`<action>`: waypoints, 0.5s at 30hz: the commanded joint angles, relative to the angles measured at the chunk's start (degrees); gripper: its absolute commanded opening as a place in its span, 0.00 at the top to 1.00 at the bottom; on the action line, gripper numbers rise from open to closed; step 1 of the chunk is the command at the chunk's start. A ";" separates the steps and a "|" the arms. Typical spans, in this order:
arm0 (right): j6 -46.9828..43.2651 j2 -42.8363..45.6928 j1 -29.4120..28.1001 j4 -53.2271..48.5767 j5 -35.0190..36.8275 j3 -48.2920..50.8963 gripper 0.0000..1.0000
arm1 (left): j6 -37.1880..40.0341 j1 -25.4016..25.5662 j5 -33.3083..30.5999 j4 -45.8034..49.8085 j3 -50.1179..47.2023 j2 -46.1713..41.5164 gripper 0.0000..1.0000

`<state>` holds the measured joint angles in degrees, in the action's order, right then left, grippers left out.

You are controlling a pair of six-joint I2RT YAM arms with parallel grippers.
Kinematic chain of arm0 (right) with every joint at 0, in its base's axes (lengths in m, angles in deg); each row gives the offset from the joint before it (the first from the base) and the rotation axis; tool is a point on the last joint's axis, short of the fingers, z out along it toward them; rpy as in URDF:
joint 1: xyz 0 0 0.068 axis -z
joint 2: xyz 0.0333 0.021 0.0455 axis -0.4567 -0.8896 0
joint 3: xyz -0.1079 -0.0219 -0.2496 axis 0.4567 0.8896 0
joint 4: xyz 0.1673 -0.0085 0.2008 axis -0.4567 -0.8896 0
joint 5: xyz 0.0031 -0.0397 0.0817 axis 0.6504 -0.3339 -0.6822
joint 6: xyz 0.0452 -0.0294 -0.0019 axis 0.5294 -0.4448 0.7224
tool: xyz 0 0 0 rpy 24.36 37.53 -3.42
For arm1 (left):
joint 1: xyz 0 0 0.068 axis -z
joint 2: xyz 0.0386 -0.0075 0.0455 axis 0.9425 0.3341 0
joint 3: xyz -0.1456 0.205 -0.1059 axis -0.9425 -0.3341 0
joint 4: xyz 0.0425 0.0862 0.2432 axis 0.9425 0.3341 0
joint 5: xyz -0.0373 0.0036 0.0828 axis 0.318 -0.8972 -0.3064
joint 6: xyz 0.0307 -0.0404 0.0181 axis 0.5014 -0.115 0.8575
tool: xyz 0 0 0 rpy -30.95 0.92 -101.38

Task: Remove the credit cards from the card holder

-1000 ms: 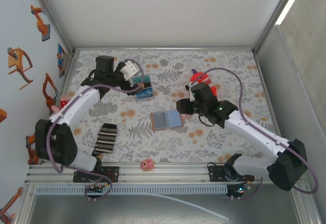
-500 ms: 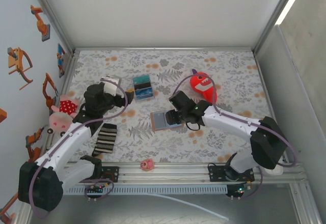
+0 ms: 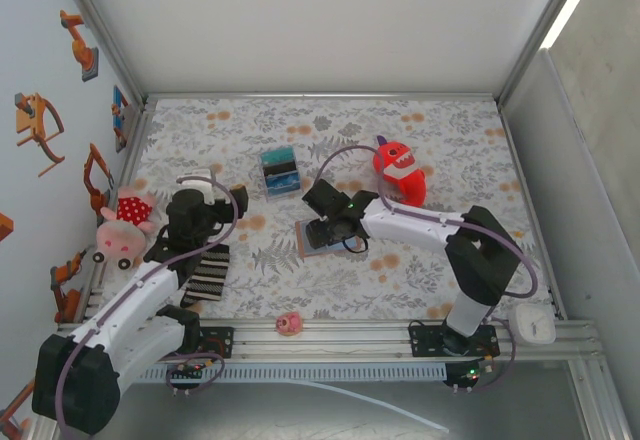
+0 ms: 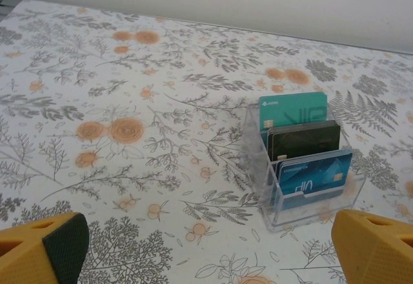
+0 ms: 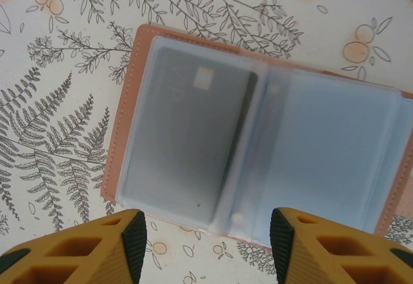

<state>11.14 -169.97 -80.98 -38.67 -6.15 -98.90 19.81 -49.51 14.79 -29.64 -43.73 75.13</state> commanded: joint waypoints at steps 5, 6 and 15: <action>-0.31 -3.17 -0.47 -4.38 1.78 -3.42 0.47 | -6.43 0.05 -4.44 -0.61 -0.72 -0.18 0.03; -0.22 -3.47 -0.49 -4.43 1.79 -3.36 0.47 | -6.53 0.03 -4.32 -0.63 -0.67 -0.01 0.03; -0.09 -4.13 -0.56 -1.82 -0.76 -3.27 0.48 | -8.21 0.11 -4.62 -0.17 0.25 1.24 0.03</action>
<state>11.16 -173.42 -81.26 -41.17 -6.33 -100.76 13.50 -49.51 11.14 -29.60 -44.15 76.20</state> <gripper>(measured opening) 0.522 0.970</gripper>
